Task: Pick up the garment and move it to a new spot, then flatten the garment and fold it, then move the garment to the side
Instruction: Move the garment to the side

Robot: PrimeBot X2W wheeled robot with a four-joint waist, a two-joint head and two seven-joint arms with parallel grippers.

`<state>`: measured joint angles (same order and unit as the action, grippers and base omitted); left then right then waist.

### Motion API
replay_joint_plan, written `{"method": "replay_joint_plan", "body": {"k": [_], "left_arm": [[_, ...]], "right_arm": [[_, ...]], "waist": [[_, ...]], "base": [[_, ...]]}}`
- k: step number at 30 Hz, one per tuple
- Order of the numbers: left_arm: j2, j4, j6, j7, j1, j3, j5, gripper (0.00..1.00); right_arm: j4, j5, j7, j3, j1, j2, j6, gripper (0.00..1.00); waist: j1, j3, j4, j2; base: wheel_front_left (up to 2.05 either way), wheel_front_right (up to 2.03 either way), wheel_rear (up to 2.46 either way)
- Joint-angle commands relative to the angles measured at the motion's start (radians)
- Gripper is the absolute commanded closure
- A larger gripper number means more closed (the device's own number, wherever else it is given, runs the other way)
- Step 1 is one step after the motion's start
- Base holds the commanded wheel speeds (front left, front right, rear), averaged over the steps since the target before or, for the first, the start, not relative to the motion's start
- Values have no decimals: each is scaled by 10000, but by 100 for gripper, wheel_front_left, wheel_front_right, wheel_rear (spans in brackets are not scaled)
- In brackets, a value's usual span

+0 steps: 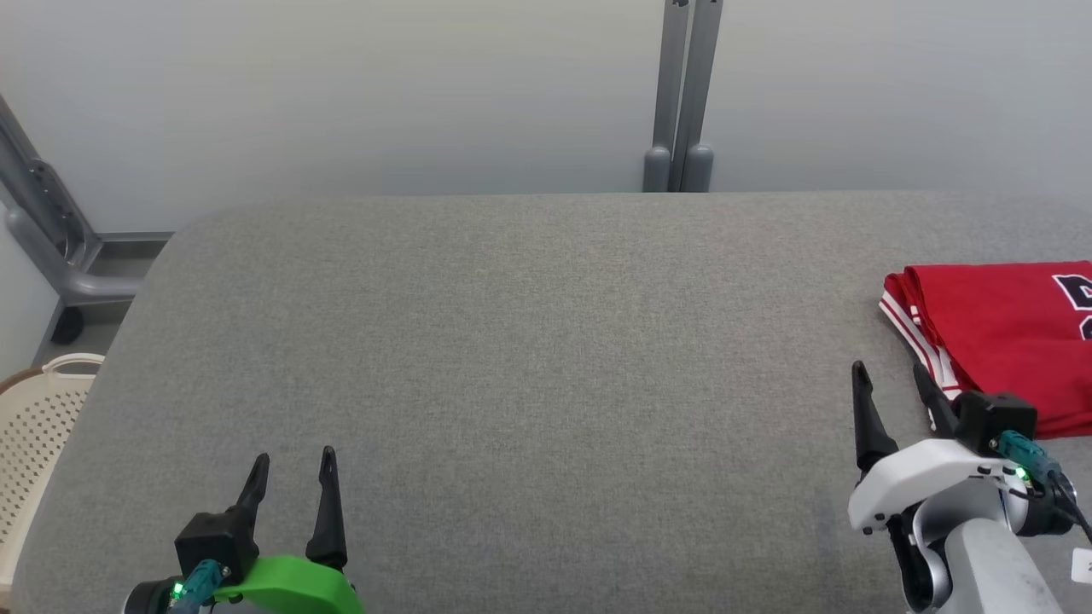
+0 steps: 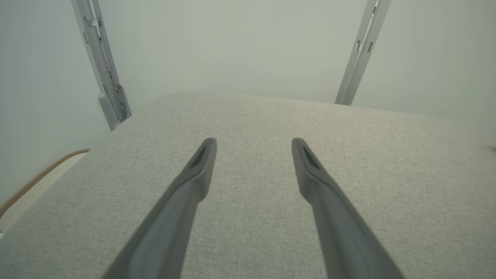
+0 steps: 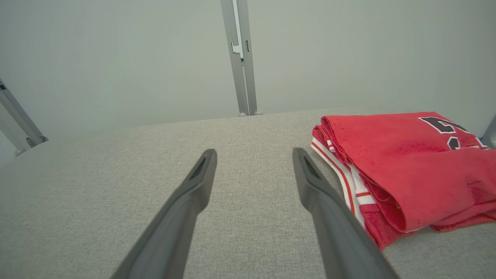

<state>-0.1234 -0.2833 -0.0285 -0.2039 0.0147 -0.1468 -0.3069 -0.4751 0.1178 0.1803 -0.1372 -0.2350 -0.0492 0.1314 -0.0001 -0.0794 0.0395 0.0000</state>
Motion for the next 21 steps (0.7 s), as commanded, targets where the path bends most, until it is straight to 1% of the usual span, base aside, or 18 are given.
{"method": "replay_joint_plan", "body": {"k": [1,8,13,21], "left_arm": [[-106,-46,59,-4,-199,-70,79,0],[-220,-18,73,74,-597,-224,73,0],[-335,-40,190,112,-866,-389,86,0],[-360,-55,184,-26,-1041,-472,45,0]], "right_arm": [[278,122,-114,137,393,-29,-16,0],[1239,356,-472,368,1511,-32,-16,0],[1694,381,-552,347,2304,-33,-18,0],[1988,385,-572,333,2671,-31,-16,0]], "waist": [[1,-212,181,0],[1,-423,291,0],[1,-479,311,0],[1,-471,163,0]], "base": [[0,0,0],[0,0,0],[0,0,0],[0,0,0]]}}
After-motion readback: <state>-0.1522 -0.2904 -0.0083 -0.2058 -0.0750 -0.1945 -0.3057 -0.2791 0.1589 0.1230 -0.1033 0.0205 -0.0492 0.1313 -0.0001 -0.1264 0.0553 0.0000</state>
